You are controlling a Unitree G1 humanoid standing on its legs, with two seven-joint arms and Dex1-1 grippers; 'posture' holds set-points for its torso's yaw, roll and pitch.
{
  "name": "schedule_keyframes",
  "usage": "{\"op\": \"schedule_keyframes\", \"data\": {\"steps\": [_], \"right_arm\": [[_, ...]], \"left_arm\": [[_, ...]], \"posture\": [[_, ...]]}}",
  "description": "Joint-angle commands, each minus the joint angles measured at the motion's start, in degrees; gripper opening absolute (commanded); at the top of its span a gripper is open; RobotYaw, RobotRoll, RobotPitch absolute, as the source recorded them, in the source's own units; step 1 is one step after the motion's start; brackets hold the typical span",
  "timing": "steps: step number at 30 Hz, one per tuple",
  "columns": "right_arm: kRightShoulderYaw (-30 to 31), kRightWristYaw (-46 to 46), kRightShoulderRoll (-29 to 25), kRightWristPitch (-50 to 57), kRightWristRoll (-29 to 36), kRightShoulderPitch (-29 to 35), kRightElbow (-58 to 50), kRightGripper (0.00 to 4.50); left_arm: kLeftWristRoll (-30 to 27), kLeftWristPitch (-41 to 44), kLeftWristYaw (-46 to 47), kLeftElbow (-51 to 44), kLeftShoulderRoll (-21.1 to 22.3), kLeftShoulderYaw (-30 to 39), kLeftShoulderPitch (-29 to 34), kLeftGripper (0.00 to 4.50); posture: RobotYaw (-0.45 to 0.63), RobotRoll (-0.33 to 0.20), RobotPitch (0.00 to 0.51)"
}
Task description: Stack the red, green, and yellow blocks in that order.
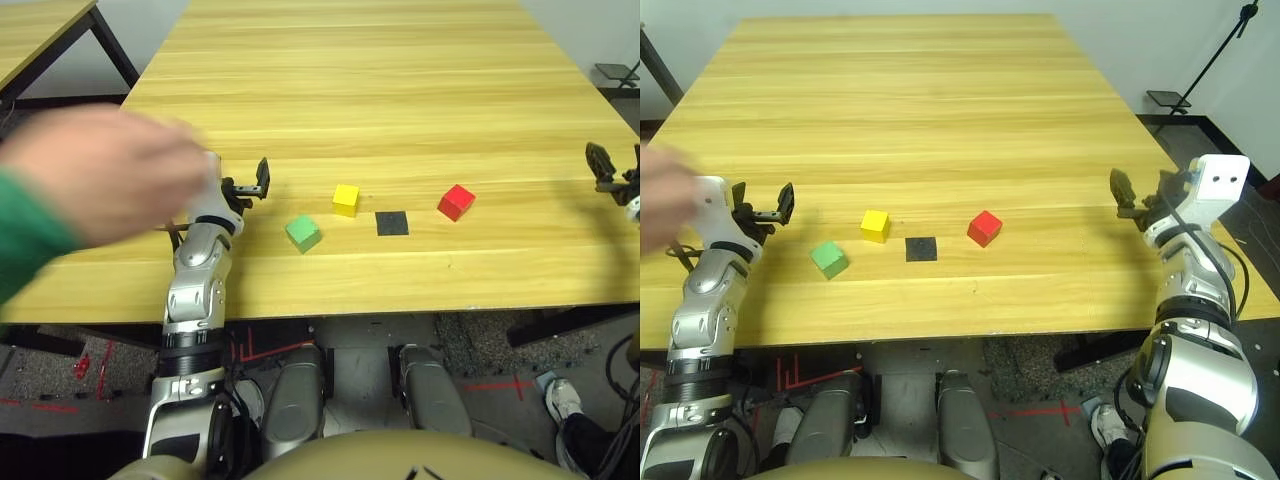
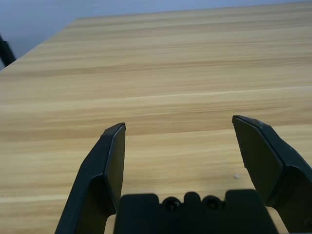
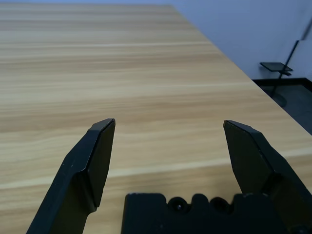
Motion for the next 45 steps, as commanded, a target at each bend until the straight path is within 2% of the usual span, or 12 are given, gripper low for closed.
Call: {"op": "schedule_keyframes", "data": {"steps": [1, 3, 5, 9, 12, 15, 18, 20, 25, 29, 38, 45], "right_arm": [[-0.3, -0.5, -0.6, 0.6, -0.1, 1.0, 1.1, 4.5], [0.3, -0.4, -1.1, 0.7, -0.8, 0.7, 1.4, 4.5], [1.4, 1.2, -1.4, 1.4, -1.5, -1.0, 0.8, 4.5], [6.2, 12.0, -1.7, 5.0, -3.5, -5.5, -2.5, 4.5], [11.6, 24.7, -1.3, 13.5, -3.3, -6.9, -10.0, 4.5], [16.6, 33.0, -0.5, 23.3, -1.3, -2.9, -23.3, 4.5], [21.2, 35.5, -0.2, 35.5, 0.5, 2.0, -38.3, 4.5], [23.8, 35.3, 0.0, 40.7, 0.3, 3.8, -44.7, 4.5], [26.7, 33.0, 2.1, 45.0, -0.6, 3.7, -47.7, 4.5], [28.6, 32.2, 3.2, 44.5, -2.0, 3.0, -46.3, 4.5], [30.5, 30.9, 4.7, 41.0, -5.0, 0.7, -41.1, 4.5], [32.1, 27.8, 5.4, 42.2, -7.7, 0.5, -40.1, 4.5]], "left_arm": [[-1.8, 0.3, 0.2, 2.6, 0.1, 1.8, 0.0, 4.47], [-2.5, -0.4, -0.6, 3.5, 0.7, 2.4, 0.2, 4.47], [-4.7, 0.9, -2.7, 0.5, 2.3, 3.2, -0.2, 4.47], [-11.0, 8.5, -11.3, -7.3, 8.8, 1.9, -2.9, 4.47], [-14.7, 14.4, -19.7, -12.0, 15.5, -1.2, -3.6, 4.47], [-16.7, 17.7, -25.7, -15.5, 20.9, -3.2, -3.4, 4.47], [-19.2, 20.8, -30.8, -18.8, 24.7, -5.3, -4.4, 4.47], [-19.1, 20.2, -35.5, -20.1, 26.9, -8.2, -5.1, 4.47], [-17.4, 18.9, -43.3, -20.8, 30.8, -13.9, -5.6, 4.47], [-15.7, 18.0, -44.0, -20.6, 31.2, -15.7, -6.2, 4.47], [-14.7, 18.4, -44.5, -22.7, 31.6, -16.7, -5.6, 4.47], [-14.7, 19.2, -44.4, -23.6, 30.9, -16.9, -5.5, 4.47]], "posture": [[0.18, -0.056, 0.116], [0.18, -0.053, 0.117], [0.19, -0.05, 0.126], [0.21, -0.057, 0.122], [0.23, -0.065, 0.119], [0.25, -0.08, 0.115], [0.26, -0.087, 0.116], [0.29, -0.086, 0.113], [0.32, -0.087, 0.119], [0.35, -0.087, 0.121], [0.38, -0.094, 0.124], [0.39, -0.098, 0.124]]}}
